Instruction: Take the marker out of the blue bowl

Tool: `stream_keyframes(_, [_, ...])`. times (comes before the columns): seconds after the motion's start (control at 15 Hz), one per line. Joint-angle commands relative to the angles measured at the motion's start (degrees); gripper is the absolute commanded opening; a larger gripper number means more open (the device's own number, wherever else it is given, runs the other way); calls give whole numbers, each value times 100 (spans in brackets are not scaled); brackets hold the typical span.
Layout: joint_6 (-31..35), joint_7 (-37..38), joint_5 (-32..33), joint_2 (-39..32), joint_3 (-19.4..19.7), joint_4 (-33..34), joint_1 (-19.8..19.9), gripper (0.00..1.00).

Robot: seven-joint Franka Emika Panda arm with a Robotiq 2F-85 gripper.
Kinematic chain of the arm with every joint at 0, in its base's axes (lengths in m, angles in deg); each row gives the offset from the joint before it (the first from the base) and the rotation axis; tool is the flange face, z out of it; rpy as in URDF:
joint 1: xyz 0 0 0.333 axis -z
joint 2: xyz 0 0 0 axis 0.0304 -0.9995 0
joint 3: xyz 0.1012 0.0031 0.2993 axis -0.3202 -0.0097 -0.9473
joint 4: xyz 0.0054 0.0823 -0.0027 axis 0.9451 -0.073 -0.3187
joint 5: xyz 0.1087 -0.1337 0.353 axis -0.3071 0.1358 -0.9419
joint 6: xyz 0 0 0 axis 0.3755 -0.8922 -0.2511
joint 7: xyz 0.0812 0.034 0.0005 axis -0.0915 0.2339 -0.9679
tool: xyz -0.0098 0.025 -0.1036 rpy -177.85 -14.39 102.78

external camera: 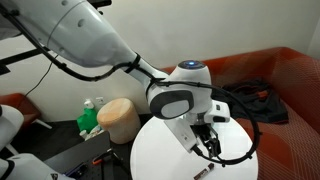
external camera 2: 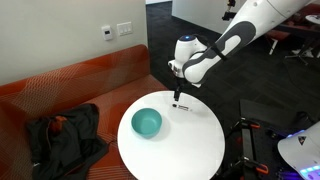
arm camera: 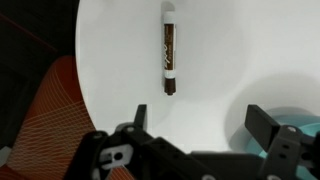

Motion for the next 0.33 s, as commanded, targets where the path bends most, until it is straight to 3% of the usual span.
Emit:
stream_keyframes(0.0, [-14,-17,-30,14,35,-14,-39,100])
stream_keyframes(0.27, [-14,-17,-31,14,35,-54,-40,100])
